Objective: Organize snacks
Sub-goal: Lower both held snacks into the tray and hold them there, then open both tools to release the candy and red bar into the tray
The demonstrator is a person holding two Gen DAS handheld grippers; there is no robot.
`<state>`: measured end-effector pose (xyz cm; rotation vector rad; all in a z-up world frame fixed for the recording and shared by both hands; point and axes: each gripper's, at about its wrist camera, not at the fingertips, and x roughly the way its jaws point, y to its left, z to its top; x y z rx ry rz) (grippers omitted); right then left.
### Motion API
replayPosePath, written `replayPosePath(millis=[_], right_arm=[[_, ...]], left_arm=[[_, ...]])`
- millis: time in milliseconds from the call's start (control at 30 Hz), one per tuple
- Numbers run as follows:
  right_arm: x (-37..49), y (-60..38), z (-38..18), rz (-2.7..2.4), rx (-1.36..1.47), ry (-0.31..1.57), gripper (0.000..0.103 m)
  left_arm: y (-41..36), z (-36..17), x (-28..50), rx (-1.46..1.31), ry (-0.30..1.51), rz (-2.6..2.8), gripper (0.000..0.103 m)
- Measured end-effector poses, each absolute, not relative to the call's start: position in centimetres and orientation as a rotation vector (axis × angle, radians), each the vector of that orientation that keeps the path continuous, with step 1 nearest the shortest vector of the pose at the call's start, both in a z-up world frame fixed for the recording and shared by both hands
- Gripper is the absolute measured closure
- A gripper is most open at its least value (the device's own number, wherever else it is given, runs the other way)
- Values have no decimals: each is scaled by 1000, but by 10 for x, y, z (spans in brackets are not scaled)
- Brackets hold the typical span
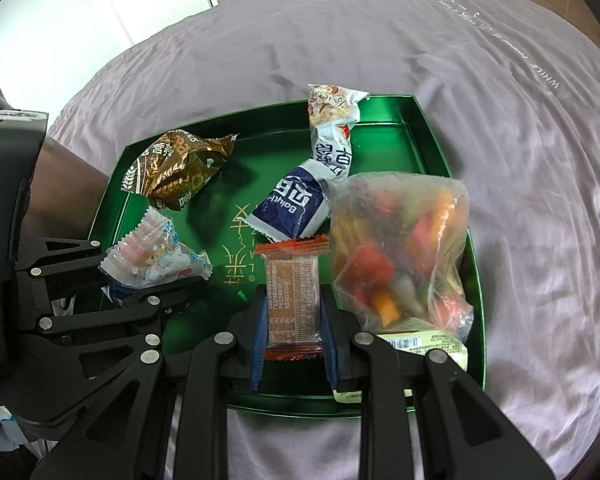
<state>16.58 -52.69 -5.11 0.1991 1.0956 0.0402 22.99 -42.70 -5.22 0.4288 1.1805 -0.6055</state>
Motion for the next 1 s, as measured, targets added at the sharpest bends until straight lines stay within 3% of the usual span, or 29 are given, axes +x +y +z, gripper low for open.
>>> replayPosePath(millis=[733, 1000], right_arm=[[165, -523, -52, 44, 167, 1097, 103], [164, -522, -52, 52, 160, 1094, 103]], left_arm=[[-424, -56, 231, 421, 1188, -593, 91], [-423, -58, 230, 420, 1186, -585, 80]])
